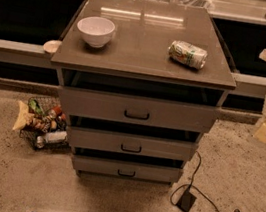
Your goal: Open middle drawer
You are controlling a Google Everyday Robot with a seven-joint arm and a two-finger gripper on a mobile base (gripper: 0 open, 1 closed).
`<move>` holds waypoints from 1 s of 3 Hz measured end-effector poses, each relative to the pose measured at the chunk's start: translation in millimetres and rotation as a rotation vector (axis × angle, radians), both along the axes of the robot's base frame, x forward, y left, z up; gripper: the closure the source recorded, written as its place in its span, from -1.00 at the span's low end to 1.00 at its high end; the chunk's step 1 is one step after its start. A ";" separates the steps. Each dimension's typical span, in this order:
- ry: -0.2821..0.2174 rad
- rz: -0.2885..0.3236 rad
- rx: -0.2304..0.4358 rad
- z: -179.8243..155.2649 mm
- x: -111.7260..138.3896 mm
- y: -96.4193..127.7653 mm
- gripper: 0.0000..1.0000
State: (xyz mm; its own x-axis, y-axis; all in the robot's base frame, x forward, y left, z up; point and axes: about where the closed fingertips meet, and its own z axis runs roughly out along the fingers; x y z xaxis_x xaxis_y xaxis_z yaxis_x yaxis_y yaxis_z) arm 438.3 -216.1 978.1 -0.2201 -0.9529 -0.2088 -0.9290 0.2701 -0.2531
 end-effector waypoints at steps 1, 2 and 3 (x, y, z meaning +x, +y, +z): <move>0.000 0.000 0.000 0.0 0.0 0.0 -1.00; 0.023 0.013 0.001 -25.0 6.7 -2.5 -1.00; 0.074 0.060 0.016 -84.2 15.6 -2.5 -1.00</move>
Offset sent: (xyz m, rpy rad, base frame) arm 0.0211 -0.0094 -0.0832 0.0047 0.0913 0.0405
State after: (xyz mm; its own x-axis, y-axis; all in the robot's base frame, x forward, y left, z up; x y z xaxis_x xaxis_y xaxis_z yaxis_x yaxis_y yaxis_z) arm 453.9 -218.6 893.9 -0.1780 -0.9616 -0.2089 -0.9597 0.2165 -0.1790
